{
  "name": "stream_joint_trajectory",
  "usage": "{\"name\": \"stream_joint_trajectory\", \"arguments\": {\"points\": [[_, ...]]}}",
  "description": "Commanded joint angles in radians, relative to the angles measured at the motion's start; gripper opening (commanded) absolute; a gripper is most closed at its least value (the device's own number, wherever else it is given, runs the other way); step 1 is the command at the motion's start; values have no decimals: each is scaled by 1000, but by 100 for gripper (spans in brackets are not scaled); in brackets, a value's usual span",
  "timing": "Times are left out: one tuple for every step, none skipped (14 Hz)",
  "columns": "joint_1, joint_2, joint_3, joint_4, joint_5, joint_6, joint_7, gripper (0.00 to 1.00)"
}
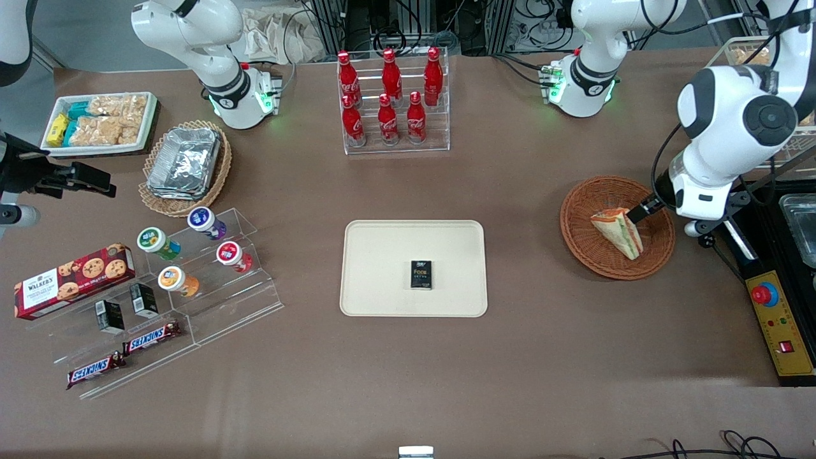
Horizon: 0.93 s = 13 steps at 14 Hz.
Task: Place sandwich from basket to tray
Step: 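Move the left gripper down over the wrapped sandwich in the wicker basket, then close the left gripper on the sandwich and lift it from the basket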
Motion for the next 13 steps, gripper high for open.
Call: {"name": "stream_joint_trajectory", "arguments": {"points": [[10,67,-5,-62,1,153,-102,100],[10,98,-5,-72,1,205,-117,100],[10,122,-5,-83,1,248,-128,100],[10,141,-5,-97,1,282,-145,100],[10,150,-5,-109,1,305,-148,100],[12,164,-5,-117,1,314,-150,100],[12,170,-5,-125,3,328,-150,100],[12,182,-4,-132,3,343,-150,100],[12,198,-3,-135,1,366,-150,99],[10,213,-5,-141,1,386,-150,94],[12,222,-4,-146,3,403,-150,78],[12,227,-3,-148,1,409,-150,59],[12,232,-3,-146,1,409,-148,28]]}}
